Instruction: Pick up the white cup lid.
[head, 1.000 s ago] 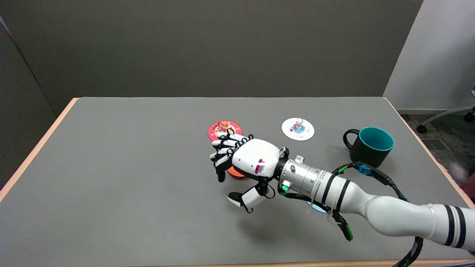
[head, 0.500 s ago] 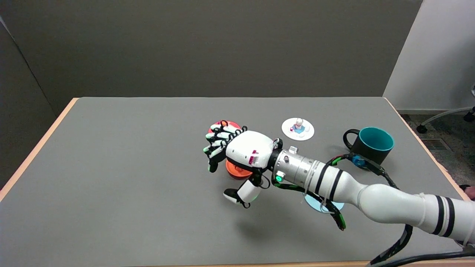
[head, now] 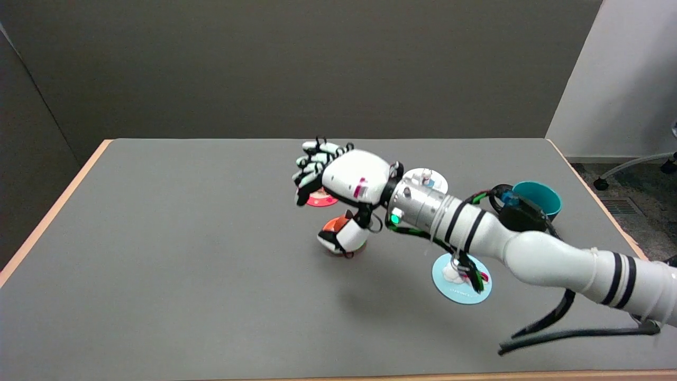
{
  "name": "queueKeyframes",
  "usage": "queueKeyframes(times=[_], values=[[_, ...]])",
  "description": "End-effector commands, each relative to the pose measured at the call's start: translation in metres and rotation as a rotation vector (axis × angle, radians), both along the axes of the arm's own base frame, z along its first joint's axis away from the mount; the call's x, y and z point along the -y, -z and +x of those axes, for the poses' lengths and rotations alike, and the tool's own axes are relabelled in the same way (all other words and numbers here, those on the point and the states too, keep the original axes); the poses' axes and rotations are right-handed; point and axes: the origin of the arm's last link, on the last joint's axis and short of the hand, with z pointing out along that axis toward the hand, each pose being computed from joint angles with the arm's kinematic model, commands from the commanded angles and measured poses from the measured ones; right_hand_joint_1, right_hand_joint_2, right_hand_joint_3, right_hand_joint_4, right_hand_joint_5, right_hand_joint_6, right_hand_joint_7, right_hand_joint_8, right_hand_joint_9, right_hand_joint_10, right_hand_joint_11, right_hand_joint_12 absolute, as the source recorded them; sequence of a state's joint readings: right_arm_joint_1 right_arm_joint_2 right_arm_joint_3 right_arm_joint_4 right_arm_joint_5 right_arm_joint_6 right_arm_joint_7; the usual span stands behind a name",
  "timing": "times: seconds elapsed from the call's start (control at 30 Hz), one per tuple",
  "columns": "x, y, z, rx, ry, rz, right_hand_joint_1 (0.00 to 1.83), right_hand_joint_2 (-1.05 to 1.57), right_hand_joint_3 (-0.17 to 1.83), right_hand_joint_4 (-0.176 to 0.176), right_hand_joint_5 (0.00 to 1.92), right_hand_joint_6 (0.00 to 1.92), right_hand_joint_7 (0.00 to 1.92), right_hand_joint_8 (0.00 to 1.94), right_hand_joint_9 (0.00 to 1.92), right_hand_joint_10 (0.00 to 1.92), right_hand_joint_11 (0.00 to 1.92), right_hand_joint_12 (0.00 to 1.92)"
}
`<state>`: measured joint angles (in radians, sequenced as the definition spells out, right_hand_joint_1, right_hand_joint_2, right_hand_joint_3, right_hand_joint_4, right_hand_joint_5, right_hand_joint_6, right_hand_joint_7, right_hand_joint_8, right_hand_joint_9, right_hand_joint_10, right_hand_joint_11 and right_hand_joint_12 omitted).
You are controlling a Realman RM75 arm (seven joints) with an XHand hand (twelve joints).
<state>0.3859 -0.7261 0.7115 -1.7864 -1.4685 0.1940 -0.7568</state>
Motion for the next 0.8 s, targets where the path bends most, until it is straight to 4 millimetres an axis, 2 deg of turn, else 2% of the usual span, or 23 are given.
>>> queueKeyframes(times=[0.03, 0.13, 0.37, 0.47, 0.77, 0.8], values=[[0.056, -0.037, 0.032, 0.047, -0.064, -0.142, 0.85, 0.41, 1.05, 0.020, 0.78, 0.35, 0.57, 0.17, 0.41, 0.16, 0.18, 0.19], [0.066, -0.048, 0.035, 0.067, -0.071, -0.187, 0.84, 0.43, 1.05, 0.030, 0.78, 0.32, 0.60, 0.17, 0.49, 0.17, 0.27, 0.20], [0.093, -0.067, 0.057, 0.096, -0.111, -0.255, 0.82, 0.44, 1.04, 0.063, 0.78, 0.31, 0.65, 0.17, 0.55, 0.17, 0.33, 0.21], [0.106, -0.079, 0.060, 0.136, -0.093, -0.294, 0.80, 0.43, 1.03, 0.072, 0.77, 0.30, 0.66, 0.18, 0.59, 0.18, 0.36, 0.22], [0.126, -0.105, 0.069, 0.103, -0.103, -0.363, 0.78, 0.44, 1.02, 0.067, 0.74, 0.26, 0.70, 0.18, 0.63, 0.18, 0.36, 0.22], [0.128, -0.108, 0.104, 0.033, -0.237, -0.369, 0.78, 0.44, 1.02, 0.067, 0.74, 0.26, 0.71, 0.18, 0.65, 0.19, 0.36, 0.22]])
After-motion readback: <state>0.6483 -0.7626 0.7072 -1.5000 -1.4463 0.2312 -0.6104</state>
